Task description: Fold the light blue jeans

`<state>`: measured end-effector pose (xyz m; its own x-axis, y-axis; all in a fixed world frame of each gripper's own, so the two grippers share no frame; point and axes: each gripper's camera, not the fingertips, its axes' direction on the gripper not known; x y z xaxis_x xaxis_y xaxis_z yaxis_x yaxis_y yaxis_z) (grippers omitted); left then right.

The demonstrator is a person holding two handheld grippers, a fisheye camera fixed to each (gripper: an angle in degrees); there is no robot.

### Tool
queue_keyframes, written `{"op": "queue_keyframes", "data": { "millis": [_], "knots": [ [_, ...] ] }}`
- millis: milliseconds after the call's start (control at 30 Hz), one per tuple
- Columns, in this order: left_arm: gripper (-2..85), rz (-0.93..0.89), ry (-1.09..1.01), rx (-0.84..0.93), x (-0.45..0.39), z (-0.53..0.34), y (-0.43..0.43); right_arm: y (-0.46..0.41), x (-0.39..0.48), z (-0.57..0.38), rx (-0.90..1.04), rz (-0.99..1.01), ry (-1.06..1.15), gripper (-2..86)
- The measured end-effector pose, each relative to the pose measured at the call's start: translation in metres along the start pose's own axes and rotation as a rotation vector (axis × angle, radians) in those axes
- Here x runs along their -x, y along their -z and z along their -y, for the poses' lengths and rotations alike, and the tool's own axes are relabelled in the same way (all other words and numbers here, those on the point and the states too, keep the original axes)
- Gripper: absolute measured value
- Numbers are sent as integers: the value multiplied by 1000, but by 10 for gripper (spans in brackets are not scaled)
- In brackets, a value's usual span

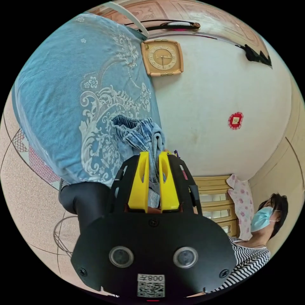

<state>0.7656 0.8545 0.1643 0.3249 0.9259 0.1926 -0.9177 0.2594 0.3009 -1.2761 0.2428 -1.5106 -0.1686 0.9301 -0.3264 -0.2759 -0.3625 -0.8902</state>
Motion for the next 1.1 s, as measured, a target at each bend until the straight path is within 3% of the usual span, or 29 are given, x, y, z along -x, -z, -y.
{"op": "queue_keyframes", "data": {
  "millis": [167, 400, 567, 733, 833, 1000, 1033, 1100],
  "knots": [
    [43, 47, -105, 103, -103, 4, -22, 84, 9, -46, -122, 61, 49, 6],
    [27, -115, -380, 271, -312, 16, -124, 257, 86, -97, -339, 55, 276, 5],
    [26, -337, -599, 373, -481, -4, -217, 435, 208, -174, -568, -107, 560, 6],
    [37, -498, -696, 560, -621, -47, -317, 547, 278, -282, -785, -337, 728, 7],
    [47, -441, -741, 685, -672, -80, -381, 592, 251, -337, -894, -446, 667, 7],
    [54, -56, -676, 950, -687, -136, -486, 642, 87, -386, -1027, -413, 287, 9],
    [54, -33, -670, 956, -688, -140, -490, 644, 41, -394, -1023, -392, 173, 10],
    [53, -164, -598, 967, -705, -146, -497, 638, -9, -404, -1005, -311, 116, 11]
  ]
}}
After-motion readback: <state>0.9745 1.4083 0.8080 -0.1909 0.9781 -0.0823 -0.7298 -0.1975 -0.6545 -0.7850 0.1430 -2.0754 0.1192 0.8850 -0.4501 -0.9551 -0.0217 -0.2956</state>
